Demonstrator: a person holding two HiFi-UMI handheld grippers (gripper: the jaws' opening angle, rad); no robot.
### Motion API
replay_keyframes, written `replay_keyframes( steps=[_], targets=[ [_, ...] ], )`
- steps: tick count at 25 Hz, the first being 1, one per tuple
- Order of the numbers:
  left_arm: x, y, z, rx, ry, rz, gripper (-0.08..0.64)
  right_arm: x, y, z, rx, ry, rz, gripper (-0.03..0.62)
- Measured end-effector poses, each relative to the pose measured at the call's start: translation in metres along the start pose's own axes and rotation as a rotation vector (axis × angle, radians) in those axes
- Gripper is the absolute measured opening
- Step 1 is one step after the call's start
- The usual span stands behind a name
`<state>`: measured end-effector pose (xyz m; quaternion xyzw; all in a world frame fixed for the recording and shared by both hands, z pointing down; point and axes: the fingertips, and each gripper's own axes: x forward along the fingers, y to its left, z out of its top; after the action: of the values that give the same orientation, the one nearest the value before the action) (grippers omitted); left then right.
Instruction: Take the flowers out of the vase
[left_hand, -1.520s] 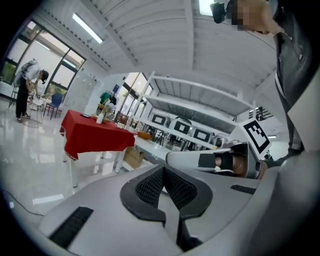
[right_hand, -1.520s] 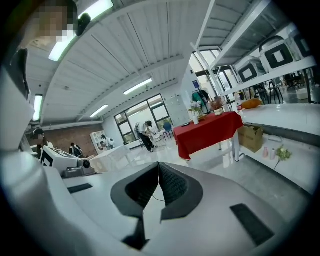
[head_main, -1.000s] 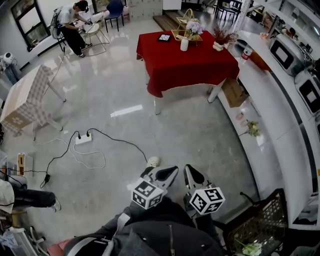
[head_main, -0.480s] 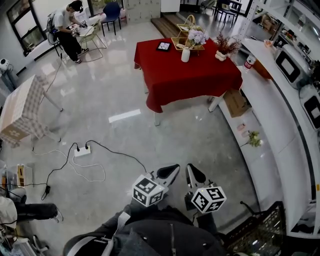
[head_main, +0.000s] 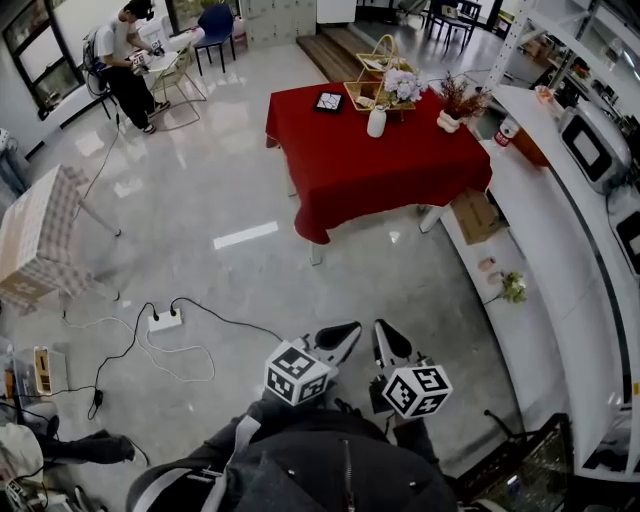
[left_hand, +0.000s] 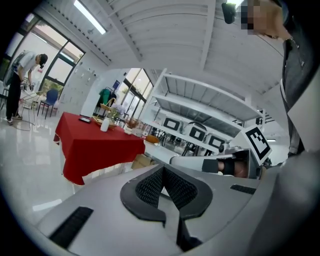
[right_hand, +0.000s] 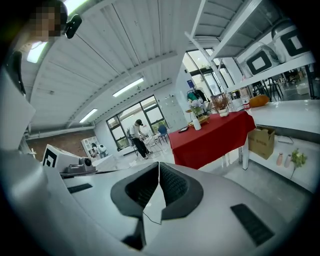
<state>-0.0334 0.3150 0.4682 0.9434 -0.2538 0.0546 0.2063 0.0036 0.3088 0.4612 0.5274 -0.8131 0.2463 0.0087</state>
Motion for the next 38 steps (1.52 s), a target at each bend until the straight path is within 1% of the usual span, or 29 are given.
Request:
replay_keyframes(
  steps=[5, 9, 14, 17, 20, 26, 31, 35, 38],
  targets=[
    [0.011, 0.033, 0.024, 0.024, -0.005, -0.023, 0.008, 0.031, -0.002, 0.012, 0.009, -0.011, -0.020, 0.012],
    [0.018, 0.053, 0.035, 0.034, -0.001, -0.046, 0.008, 0.053, -0.003, 0.020, 0.005, -0.016, -0.033, 0.012],
    [0.020, 0.072, 0.039, 0.046, 0.013, -0.075, 0.008, 0.074, -0.003, 0.023, 0.036, -0.034, -0.051, 0.012],
    [0.019, 0.084, 0.041, 0.059, 0.019, -0.083, 0.008, 0.085, -0.002, 0.025, 0.042, -0.044, -0.064, 0.012],
    [0.015, 0.094, 0.041, 0.053, 0.022, -0.082, 0.008, 0.092, 0.001, 0.024, 0.052, -0.050, -0.080, 0.012],
    [0.005, 0.099, 0.030, 0.015, 0.044, -0.088, 0.008, 0.096, 0.014, 0.014, 0.066, -0.032, -0.088, 0.012],
    [0.000, 0.097, 0.025, -0.003, 0.061, -0.098, 0.008, 0.086, 0.018, 0.017, 0.095, -0.047, -0.101, 0.012],
    [0.001, 0.099, 0.026, -0.009, 0.050, -0.089, 0.008, 0.083, 0.020, 0.026, 0.076, -0.059, -0.100, 0.012],
    [0.007, 0.101, 0.025, -0.008, 0.045, -0.085, 0.008, 0.085, 0.017, 0.025, 0.069, -0.054, -0.090, 0.012]
  ],
)
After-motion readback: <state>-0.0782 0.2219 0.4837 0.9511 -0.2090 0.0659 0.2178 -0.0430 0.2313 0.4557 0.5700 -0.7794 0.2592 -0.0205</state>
